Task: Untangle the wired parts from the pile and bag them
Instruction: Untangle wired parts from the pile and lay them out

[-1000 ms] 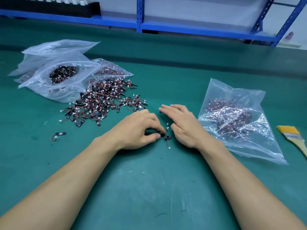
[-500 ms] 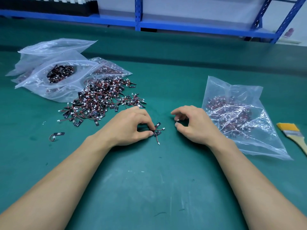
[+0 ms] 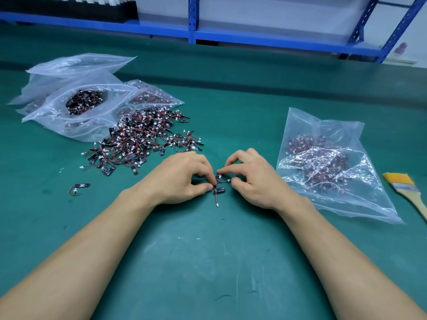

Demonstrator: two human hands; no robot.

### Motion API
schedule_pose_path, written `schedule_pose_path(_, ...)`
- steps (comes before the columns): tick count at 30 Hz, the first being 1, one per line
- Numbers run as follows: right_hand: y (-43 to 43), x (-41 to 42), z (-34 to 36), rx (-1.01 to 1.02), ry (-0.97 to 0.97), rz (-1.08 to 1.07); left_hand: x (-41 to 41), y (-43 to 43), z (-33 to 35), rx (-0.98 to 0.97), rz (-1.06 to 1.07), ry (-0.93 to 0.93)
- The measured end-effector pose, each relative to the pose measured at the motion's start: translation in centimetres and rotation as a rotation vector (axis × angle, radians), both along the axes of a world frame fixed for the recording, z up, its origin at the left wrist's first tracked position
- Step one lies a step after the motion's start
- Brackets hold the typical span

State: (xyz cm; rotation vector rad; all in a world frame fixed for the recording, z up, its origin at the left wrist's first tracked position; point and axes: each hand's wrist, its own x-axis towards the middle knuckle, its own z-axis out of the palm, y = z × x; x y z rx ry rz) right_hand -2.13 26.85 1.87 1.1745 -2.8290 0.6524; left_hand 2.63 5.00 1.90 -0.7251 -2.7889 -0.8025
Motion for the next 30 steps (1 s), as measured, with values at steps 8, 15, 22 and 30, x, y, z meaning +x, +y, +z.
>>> schedule_pose_path(8, 1.1, -0.7, -0.1, -0.028, 0.076, -0.144, -0.2, -0.5, 0.0, -0.007, 0.027, 0.006)
schedule_pose_path(15, 1.5, -0.8, -0.1, -0.043, 0.104, -0.201, -0.4, -1.1, 0.0, -0.037, 0.106, 0.056)
schedule_pose_path(22, 1.0, -0.1, 0.0, -0.111, 0.096, -0.139, -0.4, -0.6, -0.1, -0.035, 0.103, 0.047)
schedule_pose_path(30, -0.2, 0.2, -0.6, -0.101, 0.068, -0.053, -0.3, -0.3, -0.3, -0.026, 0.027, 0.026)
